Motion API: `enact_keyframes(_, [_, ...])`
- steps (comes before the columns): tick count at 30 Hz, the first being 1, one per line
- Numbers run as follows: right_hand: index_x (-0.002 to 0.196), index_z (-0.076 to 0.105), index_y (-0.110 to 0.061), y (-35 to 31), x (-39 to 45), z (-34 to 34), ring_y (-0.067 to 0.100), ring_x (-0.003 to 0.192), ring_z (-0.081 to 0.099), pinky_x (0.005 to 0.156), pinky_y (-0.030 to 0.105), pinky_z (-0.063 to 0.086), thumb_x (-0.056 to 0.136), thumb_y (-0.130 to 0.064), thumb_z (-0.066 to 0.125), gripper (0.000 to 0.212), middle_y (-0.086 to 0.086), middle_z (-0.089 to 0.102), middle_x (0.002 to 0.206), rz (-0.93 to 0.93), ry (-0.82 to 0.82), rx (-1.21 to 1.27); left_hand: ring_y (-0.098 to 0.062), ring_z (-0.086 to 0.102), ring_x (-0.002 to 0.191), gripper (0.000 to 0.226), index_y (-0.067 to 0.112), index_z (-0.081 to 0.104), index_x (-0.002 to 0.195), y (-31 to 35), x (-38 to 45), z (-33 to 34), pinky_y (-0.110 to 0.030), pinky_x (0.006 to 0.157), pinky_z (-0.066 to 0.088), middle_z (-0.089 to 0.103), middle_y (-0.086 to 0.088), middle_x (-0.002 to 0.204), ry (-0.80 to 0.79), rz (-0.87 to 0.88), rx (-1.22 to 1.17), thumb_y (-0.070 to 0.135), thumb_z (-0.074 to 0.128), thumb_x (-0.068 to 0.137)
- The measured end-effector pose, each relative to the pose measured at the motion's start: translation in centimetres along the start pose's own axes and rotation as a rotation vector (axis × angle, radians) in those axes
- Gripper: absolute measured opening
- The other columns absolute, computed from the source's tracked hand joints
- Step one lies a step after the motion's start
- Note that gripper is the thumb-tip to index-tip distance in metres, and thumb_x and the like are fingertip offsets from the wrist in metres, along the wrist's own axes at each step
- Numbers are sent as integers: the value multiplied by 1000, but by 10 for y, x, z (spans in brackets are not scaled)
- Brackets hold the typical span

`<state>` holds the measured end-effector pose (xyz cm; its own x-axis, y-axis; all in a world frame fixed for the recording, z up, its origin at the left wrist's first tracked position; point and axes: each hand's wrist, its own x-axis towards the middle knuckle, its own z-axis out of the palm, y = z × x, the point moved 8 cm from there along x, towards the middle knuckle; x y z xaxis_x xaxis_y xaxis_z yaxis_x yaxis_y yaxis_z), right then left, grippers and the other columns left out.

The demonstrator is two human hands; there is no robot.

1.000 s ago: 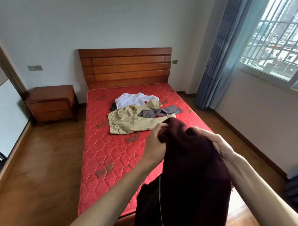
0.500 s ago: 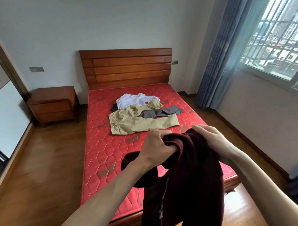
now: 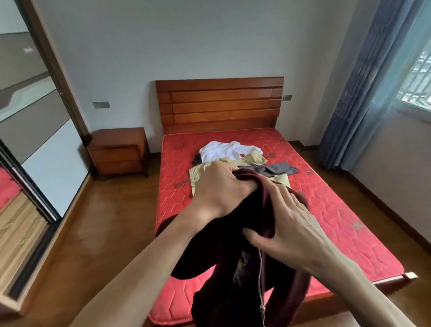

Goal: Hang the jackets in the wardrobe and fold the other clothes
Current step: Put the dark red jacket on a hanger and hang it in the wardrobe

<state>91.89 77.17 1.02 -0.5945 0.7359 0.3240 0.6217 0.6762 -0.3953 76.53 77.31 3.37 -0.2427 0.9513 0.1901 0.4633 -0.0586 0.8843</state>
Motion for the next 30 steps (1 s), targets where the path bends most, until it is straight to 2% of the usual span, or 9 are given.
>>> enact_keyframes(2, [146, 43, -34, -8, 13, 12, 17, 119, 60, 80, 35, 48, 81, -34, 66, 69, -11, 60, 134, 50, 6, 36, -20, 38, 52, 42, -7, 53, 66, -7, -1, -20, -37, 53, 34, 45, -4, 55, -27, -12, 66, 28, 73, 80])
enact_keyframes(5, [92, 58, -18, -27, 41, 27, 24, 77, 63, 65, 44, 48, 85, -7, 55, 13, -3, 67, 82, 47, -3, 94, -17, 45, 52, 44, 1, 62, 69, -24, -4, -53, -38, 56, 40, 51, 3, 55, -71, -31, 175, 42, 74, 77])
enact_keyframes(9, [70, 57, -8, -57, 76, 47, 8, 52, 48, 53, 31, 41, 73, -14, 42, 17, -4, 55, 56, 84, -174, 291, -9, 51, 48, 35, 29, 63, 54, -58, -11, -103, -31, 55, 40, 55, 12, 50, -96, -65, 285, 47, 74, 82])
enact_keyframes(12, [83, 65, -2, -87, 103, 57, 14, 49, 46, 44, 9, 37, 67, -22, 42, 35, 19, 60, 70, 132, -238, 418, -4, 52, 48, 32, 39, 63, 54, -80, -19, -137, -29, 55, 38, 56, 15, 51, -76, -82, 311, 50, 66, 84])
enact_keyframes(16, [86, 66, 2, -129, 127, 93, 22, 67, 57, 59, 29, 42, 68, -14, 49, 30, 10, 58, 70, 262, -432, 728, -11, 59, 62, 40, 17, 60, 69, -107, -32, -181, -47, 66, 50, 63, 1, 67, 27, -105, 268, 56, 55, 75])
enact_keyframes(21, [52, 49, -21, -170, 157, 139, 10, 39, 41, 38, 23, 29, 84, 5, 45, 42, -1, 40, 48, 390, -509, 939, -3, 59, 95, 41, 37, 59, 102, -150, -70, -254, -13, 76, 43, 62, 18, 97, 467, -78, 291, 71, 67, 81])
enact_keyframes(24, [48, 41, -18, -209, 169, 161, 9, 29, 37, 31, 18, 28, 86, 6, 41, 45, -2, 36, 39, 365, -613, 1049, -9, 51, 77, 33, 25, 54, 95, -155, -121, -283, -17, 68, 42, 53, 12, 86, 845, 133, 574, 54, 70, 93])
enact_keyframes(27, [30, 41, -19, -243, 183, 179, 9, 26, 34, 32, 12, 27, 87, 7, 34, 63, -3, 35, 35, 288, -712, 1139, -14, 55, 55, 18, 16, 57, 86, -174, -141, -264, -29, 46, 45, 56, 6, 71, 702, 338, 898, 17, 67, 100])
enact_keyframes(30, [40, 49, -19, -263, 193, 205, 16, 35, 43, 38, 19, 37, 80, -4, 40, 44, 4, 44, 44, 300, -870, 1174, -22, 71, 78, 19, 15, 62, 112, -207, -129, -270, -37, 57, 57, 71, -1, 94, 537, 98, 870, 6, 66, 95])
